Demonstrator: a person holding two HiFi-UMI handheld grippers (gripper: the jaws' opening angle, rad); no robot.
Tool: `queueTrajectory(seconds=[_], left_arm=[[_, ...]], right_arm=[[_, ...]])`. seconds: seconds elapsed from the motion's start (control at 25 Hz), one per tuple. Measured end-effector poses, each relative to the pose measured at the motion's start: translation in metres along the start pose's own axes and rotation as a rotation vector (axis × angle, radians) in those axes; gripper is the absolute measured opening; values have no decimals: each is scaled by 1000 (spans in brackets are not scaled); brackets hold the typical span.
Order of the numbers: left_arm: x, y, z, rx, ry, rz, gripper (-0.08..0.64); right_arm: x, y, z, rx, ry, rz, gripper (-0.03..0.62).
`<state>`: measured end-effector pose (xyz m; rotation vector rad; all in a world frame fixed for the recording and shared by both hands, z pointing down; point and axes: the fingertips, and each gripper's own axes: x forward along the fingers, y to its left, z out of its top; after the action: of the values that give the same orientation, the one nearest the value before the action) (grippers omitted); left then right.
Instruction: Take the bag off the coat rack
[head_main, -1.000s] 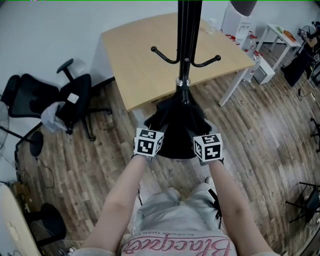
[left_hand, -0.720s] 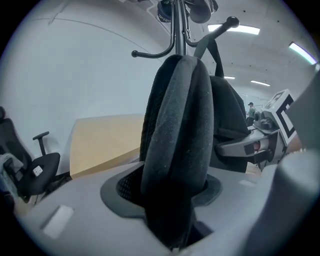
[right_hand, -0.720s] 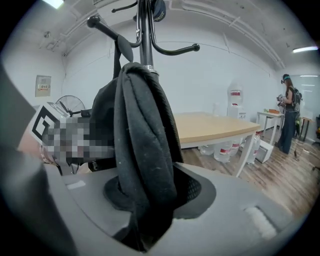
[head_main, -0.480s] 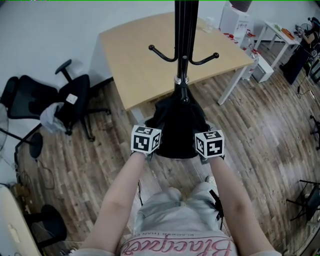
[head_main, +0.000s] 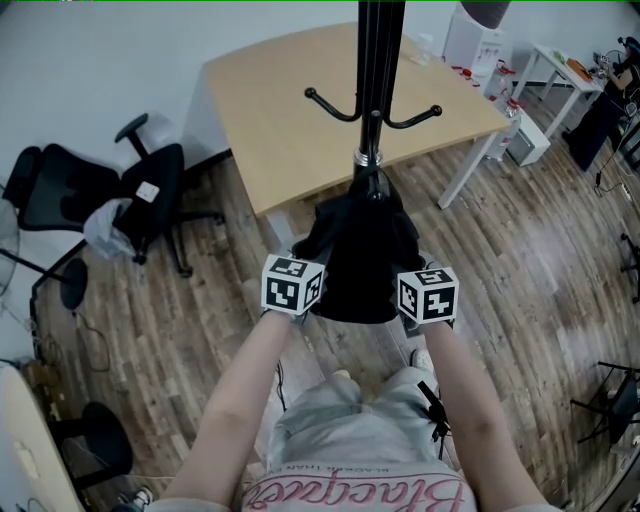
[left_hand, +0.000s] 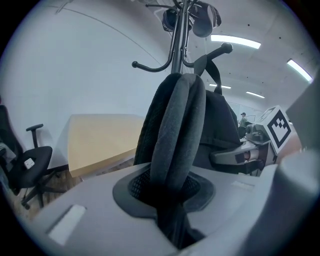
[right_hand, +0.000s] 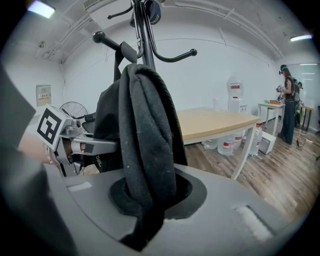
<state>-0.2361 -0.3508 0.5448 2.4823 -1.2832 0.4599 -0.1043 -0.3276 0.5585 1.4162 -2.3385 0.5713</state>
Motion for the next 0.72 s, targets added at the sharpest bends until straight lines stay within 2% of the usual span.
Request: queueTrajectory(seconds=[0.72], left_arm=[[-47, -24, 12, 24, -36, 11, 89]], right_arm=[[-44, 27, 5, -10, -23, 11, 40]])
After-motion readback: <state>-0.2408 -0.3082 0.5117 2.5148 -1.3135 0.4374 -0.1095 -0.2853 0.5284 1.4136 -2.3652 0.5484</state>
